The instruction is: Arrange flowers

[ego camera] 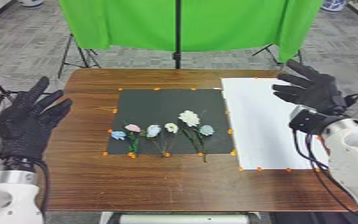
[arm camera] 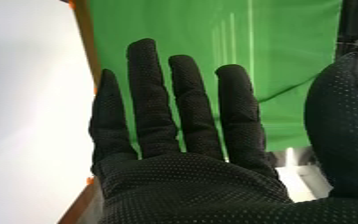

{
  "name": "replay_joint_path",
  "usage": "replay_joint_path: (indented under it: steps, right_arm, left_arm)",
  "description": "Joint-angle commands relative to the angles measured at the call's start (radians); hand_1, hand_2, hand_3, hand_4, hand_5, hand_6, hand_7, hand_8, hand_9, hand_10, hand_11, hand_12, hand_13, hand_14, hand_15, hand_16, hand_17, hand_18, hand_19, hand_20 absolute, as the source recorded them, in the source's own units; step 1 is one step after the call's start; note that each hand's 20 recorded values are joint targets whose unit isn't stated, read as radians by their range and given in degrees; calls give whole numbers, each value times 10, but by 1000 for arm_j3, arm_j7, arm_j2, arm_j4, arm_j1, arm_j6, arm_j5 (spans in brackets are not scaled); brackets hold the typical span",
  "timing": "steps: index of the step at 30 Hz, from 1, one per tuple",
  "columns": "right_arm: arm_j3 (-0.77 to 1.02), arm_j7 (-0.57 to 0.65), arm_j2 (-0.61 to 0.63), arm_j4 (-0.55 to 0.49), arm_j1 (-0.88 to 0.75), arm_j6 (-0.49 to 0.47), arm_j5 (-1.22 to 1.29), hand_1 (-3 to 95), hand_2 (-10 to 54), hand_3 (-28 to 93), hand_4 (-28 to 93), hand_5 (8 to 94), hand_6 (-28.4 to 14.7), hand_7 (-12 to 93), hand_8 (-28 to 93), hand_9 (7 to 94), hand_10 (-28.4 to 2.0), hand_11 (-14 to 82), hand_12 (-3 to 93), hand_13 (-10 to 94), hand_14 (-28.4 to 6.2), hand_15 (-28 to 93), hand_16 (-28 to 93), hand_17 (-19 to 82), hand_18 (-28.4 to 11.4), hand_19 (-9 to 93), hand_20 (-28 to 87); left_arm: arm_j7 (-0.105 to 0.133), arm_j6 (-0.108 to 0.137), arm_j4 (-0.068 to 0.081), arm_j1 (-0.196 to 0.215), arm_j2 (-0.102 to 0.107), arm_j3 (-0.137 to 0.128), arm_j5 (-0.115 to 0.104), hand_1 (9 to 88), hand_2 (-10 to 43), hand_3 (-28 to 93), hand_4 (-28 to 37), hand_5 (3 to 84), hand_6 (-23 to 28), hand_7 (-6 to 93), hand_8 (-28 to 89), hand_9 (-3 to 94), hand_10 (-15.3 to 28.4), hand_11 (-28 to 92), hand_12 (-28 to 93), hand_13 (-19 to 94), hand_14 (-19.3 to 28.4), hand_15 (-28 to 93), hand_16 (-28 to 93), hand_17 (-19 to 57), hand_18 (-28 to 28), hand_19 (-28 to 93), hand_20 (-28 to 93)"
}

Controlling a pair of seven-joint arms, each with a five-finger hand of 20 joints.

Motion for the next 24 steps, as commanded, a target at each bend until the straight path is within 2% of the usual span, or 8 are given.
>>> replay_joint_path:
  steps: [1, 4, 6, 8, 11, 15, 22, 24]
  right_arm:
    - [18, 19, -6, 15, -16, -45, 1, 203, 23, 816, -283, 399, 17, 165, -128, 463, -133, 113, 141, 393, -170, 341, 141, 47, -221, 508, 175]
    - [14, 13, -5, 19, -14, -38, 17, 202, 24, 816, -283, 400, 18, 166, -128, 464, -132, 114, 141, 393, -170, 341, 140, 46, -221, 506, 178]
    - [11, 13, -6, 22, -15, -44, 12, 201, 25, 816, -283, 401, 18, 165, -128, 464, -132, 113, 140, 394, -170, 341, 140, 46, -221, 504, 179]
    - [8, 2, 0, 23, -13, -45, 29, 201, 25, 815, -283, 401, 18, 165, -128, 464, -131, 113, 139, 393, -169, 341, 139, 45, -221, 503, 180]
    - [-5, 1, 3, 27, 0, -41, 25, 200, 25, 816, -283, 401, 18, 165, -128, 463, -132, 111, 139, 393, -169, 338, 139, 45, -221, 501, 181]
    - [-16, -1, 4, 31, 13, -47, 27, 200, 26, 816, -283, 399, 19, 163, -128, 463, -131, 110, 139, 393, -169, 338, 140, 44, -221, 499, 182]
    - [-35, 0, 13, 35, 32, -47, 34, 199, 27, 814, -283, 396, 20, 159, -127, 463, -131, 110, 140, 394, -169, 338, 142, 43, -220, 498, 184]
    - [-42, 1, 17, 35, 35, -47, 32, 199, 27, 815, -283, 395, 21, 159, -126, 463, -130, 110, 140, 394, -169, 338, 142, 43, -220, 498, 185]
  left_arm:
    - [-17, -12, 1, 39, -15, -21, -5, 176, 73, 757, -283, 345, 70, 117, -80, 290, 174, 217, 113, 221, 255, 469, -74, -90, 239, 554, 101]
    - [-8, -9, -1, 48, -16, -24, -8, 175, 73, 757, -283, 357, 80, 131, -81, 293, 177, 224, 114, 222, 257, 475, -76, -89, 241, 556, 103]
    - [-2, -12, -3, 56, -18, -26, -7, 175, 73, 757, -283, 351, 76, 125, -86, 292, 176, 223, 113, 222, 258, 477, -77, -87, 241, 559, 104]
    - [12, -5, -2, 61, -14, -20, -15, 175, 73, 756, -283, 343, 68, 116, -87, 291, 175, 220, 111, 223, 257, 478, -79, -87, 242, 559, 105]
    - [17, -9, -3, 72, -16, -19, -17, 176, 73, 755, -283, 333, 61, 107, -87, 286, 172, 212, 107, 223, 258, 478, -81, -87, 243, 560, 105]
    - [43, 5, -5, 86, -14, -19, -27, 177, 73, 754, -283, 320, 53, 102, -85, 285, 169, 203, 105, 226, 258, 476, -82, -83, 245, 564, 105]
    - [43, 6, -5, 91, -14, -20, -30, 179, 73, 753, -283, 308, 48, 98, -81, 283, 168, 195, 109, 229, 259, 477, -80, -76, 248, 580, 111]
    - [42, 0, -3, 90, -12, -19, -29, 180, 73, 753, -283, 307, 47, 99, -81, 283, 168, 195, 109, 230, 259, 476, -81, -73, 249, 586, 114]
